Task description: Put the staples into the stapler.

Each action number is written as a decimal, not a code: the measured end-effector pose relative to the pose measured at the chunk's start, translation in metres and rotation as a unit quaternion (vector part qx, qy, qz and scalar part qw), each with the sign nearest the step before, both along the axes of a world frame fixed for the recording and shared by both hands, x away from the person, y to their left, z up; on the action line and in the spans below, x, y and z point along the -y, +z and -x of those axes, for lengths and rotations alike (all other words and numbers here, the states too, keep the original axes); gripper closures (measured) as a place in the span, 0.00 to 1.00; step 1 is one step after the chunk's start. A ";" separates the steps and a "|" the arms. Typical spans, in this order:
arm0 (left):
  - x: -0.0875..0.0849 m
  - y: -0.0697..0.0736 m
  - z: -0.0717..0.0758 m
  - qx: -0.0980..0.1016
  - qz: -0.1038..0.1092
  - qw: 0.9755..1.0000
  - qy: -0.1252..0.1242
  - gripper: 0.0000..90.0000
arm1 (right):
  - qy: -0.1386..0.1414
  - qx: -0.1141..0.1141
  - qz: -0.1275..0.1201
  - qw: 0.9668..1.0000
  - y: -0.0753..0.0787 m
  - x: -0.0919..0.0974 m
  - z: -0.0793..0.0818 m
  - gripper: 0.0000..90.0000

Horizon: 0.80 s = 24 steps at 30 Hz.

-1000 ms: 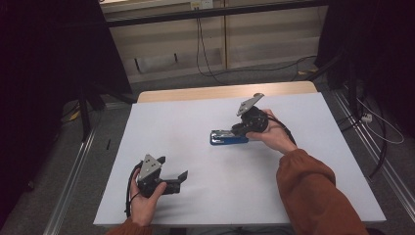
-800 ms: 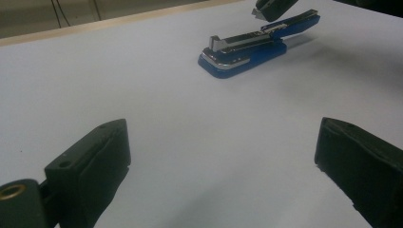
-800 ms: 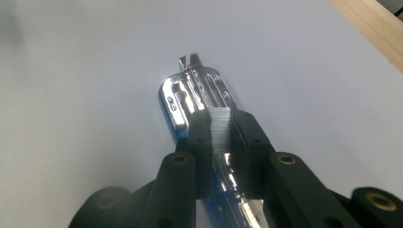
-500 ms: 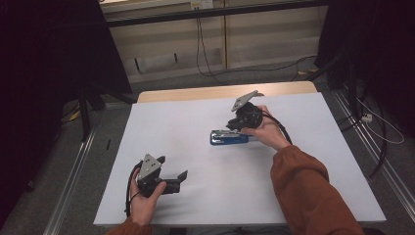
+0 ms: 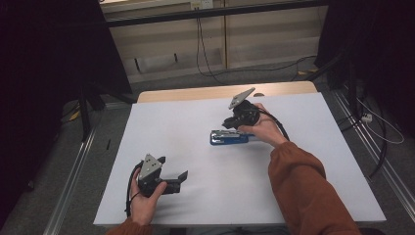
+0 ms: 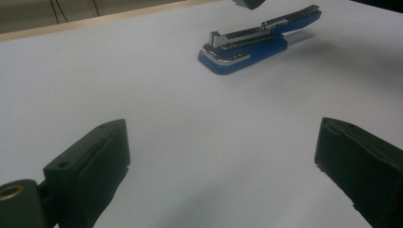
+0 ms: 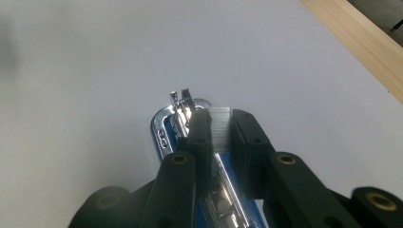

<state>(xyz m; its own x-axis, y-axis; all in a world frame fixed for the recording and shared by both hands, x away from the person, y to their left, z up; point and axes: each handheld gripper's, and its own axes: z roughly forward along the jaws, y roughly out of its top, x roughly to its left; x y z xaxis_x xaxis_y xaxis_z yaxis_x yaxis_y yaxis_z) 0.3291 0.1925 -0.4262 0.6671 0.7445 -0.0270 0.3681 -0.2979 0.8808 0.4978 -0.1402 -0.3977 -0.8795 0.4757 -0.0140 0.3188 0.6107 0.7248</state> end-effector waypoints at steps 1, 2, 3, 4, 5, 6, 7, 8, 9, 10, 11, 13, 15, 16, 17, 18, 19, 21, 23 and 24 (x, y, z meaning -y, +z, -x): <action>0.000 0.000 0.000 0.000 0.000 1.000 -0.001 0.05 | 0.001 -0.001 -0.001 1.000 0.000 0.000 0.000 0.88; 0.000 0.000 0.000 0.000 -0.002 1.000 -0.001 0.05 | 0.001 -0.002 -0.002 1.000 0.000 -0.001 -0.001 0.88; 0.000 0.000 0.000 0.000 -0.001 1.000 0.000 0.05 | 0.003 -0.001 -0.002 1.000 0.001 -0.001 -0.001 0.88; 0.000 0.000 0.000 0.000 -0.001 1.000 0.001 0.05 | 0.004 -0.002 -0.002 1.000 0.001 -0.002 -0.002 0.88; 0.000 0.000 0.000 0.000 -0.001 1.000 0.000 0.05 | 0.004 -0.003 -0.006 1.000 0.002 -0.003 -0.002 0.88; 0.000 0.000 0.000 -0.001 -0.002 1.000 0.001 0.05 | 0.007 -0.004 -0.007 1.000 0.003 -0.004 -0.002 0.88; 0.001 -0.001 0.000 0.000 -0.002 1.000 0.000 0.05 | 0.006 -0.002 -0.010 1.000 0.003 -0.005 -0.002 0.88; 0.002 -0.001 0.000 0.000 0.000 1.000 0.002 0.05 | 0.007 -0.001 -0.010 1.000 0.003 -0.005 -0.002 0.88; 0.002 -0.001 -0.001 0.001 -0.005 1.000 0.002 0.05 | 0.008 -0.001 -0.009 1.000 0.004 -0.006 -0.003 0.88; 0.003 -0.001 -0.001 -0.001 -0.007 1.000 0.000 0.05 | 0.009 0.000 -0.007 1.000 0.004 -0.006 -0.003 0.88; 0.003 -0.002 -0.001 -0.002 -0.007 1.000 -0.001 0.05 | 0.009 -0.001 -0.009 1.000 0.004 -0.006 -0.004 0.88; 0.003 -0.002 -0.002 0.000 -0.007 1.000 -0.001 0.05 | 0.010 0.000 -0.010 1.000 0.003 -0.006 -0.004 0.88; 0.002 -0.002 -0.001 0.000 -0.005 1.000 0.000 0.05 | 0.011 -0.003 -0.012 1.000 0.003 -0.006 -0.005 0.88; 0.002 -0.002 -0.001 0.000 -0.005 1.000 0.000 0.05 | 0.013 -0.008 -0.013 1.000 0.003 -0.006 -0.006 0.88; 0.003 -0.002 -0.001 -0.001 -0.005 1.000 0.000 0.05 | 0.014 -0.011 -0.011 1.000 0.002 -0.006 -0.006 0.88; 0.003 -0.001 -0.001 0.000 -0.006 1.000 0.000 0.05 | 0.015 -0.012 -0.009 1.000 0.002 -0.007 -0.006 0.88; 0.003 -0.001 -0.001 0.000 -0.006 1.000 -0.001 0.05 | 0.015 -0.014 -0.010 1.000 0.002 -0.008 -0.006 0.88; 0.003 -0.001 -0.001 -0.001 -0.006 1.000 -0.001 0.05 | 0.020 -0.013 -0.011 1.000 0.002 -0.008 -0.007 0.88; 0.002 -0.002 -0.001 -0.001 -0.004 1.000 -0.001 0.05 | 0.025 -0.013 -0.010 1.000 0.002 -0.009 -0.008 0.88; 0.002 -0.002 -0.001 -0.001 -0.004 1.000 -0.001 0.05 | 0.028 -0.013 -0.010 0.999 0.002 -0.010 -0.008 0.88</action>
<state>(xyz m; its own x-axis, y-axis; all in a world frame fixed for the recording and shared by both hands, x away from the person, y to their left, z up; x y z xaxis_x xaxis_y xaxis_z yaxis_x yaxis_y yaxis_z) 0.3301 0.1902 -0.4278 0.6689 0.7430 -0.0227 0.3696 -0.3061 0.8773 0.5059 -0.1302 -0.3961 -0.9045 0.4262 0.0179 0.3036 0.6136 0.7289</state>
